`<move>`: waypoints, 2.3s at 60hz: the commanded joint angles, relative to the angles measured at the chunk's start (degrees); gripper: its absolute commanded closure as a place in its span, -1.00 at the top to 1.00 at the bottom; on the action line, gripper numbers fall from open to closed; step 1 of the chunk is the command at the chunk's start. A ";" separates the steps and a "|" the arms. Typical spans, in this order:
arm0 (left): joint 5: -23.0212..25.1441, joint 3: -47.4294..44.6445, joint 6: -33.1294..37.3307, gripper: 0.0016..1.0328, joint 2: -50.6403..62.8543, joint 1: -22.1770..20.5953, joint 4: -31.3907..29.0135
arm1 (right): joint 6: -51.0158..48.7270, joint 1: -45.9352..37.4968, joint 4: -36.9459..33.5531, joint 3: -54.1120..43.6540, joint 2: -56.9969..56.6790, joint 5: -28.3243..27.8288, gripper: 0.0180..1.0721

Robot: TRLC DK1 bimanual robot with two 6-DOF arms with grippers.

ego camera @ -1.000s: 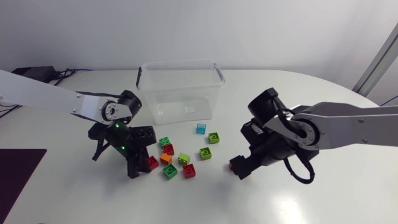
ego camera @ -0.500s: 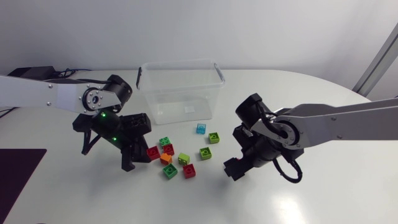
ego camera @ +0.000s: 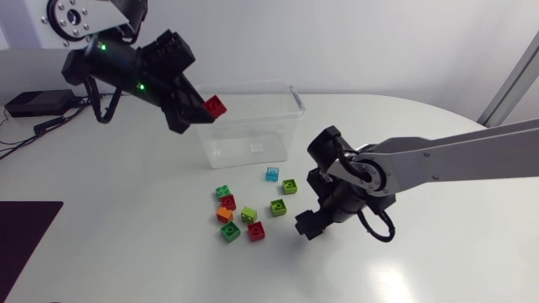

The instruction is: Place the duplo bricks in the container

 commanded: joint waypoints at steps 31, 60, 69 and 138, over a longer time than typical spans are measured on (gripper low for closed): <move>-15.91 14.99 -23.92 0.89 20.69 -0.09 15.84 | 1.92 0.80 1.61 1.49 5.31 1.38 0.01; -13.80 1.71 -21.37 0.90 -1.28 -2.73 8.19 | 0.78 0.18 1.78 -0.18 -1.37 2.08 -0.33; -13.80 -7.69 -18.12 0.90 -8.05 -5.72 7.67 | -0.10 -0.52 0.11 0.61 -4.71 2.17 -0.33; -13.80 -35.20 -14.16 0.89 7.42 -18.99 18.30 | -3.35 -5.35 -11.14 54.66 18.23 1.65 -0.32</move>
